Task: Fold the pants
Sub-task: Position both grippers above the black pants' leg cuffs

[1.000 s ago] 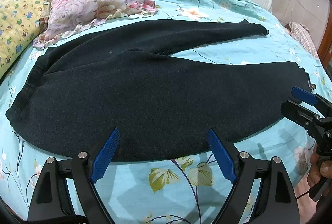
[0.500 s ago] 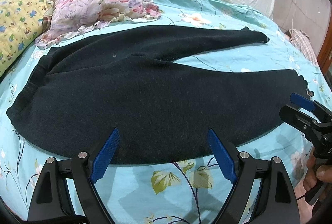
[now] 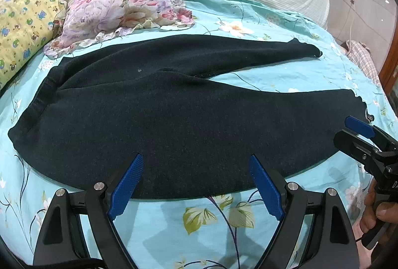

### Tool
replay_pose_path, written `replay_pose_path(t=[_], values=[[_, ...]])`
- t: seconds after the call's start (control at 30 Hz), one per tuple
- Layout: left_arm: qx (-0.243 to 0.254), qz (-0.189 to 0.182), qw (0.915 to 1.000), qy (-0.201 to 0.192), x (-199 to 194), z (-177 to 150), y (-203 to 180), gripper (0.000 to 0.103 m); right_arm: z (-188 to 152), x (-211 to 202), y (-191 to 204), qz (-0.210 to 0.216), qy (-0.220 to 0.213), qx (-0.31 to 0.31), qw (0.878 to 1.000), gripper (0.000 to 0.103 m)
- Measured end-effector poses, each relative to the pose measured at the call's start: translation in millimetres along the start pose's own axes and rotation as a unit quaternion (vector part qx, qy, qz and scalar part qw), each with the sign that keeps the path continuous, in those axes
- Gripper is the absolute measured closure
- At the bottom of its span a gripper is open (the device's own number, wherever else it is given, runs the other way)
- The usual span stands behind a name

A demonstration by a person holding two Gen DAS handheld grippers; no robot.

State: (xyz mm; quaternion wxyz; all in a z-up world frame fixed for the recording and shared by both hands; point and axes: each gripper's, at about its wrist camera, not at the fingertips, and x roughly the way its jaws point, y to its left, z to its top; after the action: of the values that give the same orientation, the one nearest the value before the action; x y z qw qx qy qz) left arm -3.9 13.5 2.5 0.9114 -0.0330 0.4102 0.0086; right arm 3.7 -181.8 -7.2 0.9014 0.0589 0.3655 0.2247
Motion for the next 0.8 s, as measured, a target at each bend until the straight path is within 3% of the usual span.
replay_pose_path(t=[0.8], values=[[0.003, -0.007, 1.0, 0.004, 1.7, -0.9, 0.6, 0.016, -1.1, 1.9, 4.3, 0.0, 0.001, -0.001, 1.0, 0.0]])
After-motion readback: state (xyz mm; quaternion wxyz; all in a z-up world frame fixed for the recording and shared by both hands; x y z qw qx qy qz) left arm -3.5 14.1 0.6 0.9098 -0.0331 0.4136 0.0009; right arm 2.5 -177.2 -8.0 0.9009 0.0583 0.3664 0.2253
